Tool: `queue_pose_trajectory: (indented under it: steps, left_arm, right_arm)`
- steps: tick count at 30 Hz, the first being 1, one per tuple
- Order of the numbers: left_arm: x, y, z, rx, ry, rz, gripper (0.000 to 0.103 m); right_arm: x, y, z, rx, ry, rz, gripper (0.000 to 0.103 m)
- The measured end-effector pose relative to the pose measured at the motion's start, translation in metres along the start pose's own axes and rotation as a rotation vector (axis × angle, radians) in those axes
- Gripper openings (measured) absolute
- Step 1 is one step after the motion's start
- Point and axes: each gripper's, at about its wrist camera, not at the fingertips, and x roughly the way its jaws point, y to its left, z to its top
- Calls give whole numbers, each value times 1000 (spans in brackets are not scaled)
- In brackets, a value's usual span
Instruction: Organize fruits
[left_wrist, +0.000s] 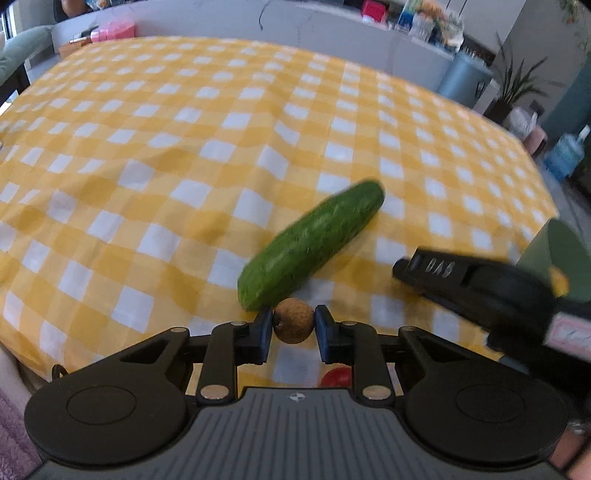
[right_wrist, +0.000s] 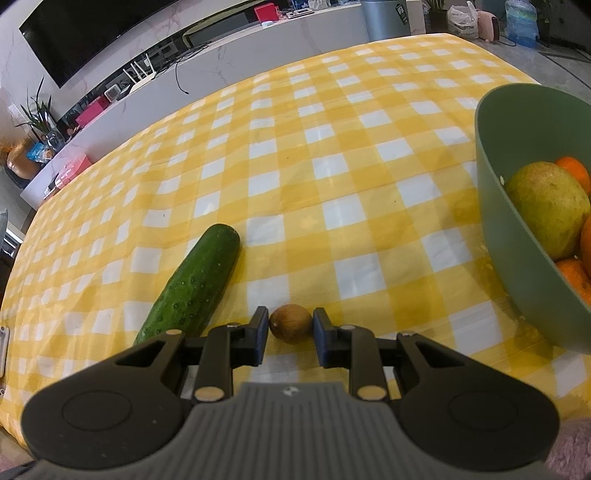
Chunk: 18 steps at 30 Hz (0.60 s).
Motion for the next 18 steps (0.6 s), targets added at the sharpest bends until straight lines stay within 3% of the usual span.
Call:
queue_pose_trajectory:
  steps: [9,13,18]
  left_arm:
    - [-40,-1,15,29,-130,-134,27]
    - [-41,0,21,48,-131,-234,27]
    - [-44,-2,25,71,-141,-295,27]
  right_arm:
    - [-9,-2,2,21,-37,63,22]
    - [-21,-4,4,37,-72,104,22]
    - [-47,-14,9,74,-140,174,22]
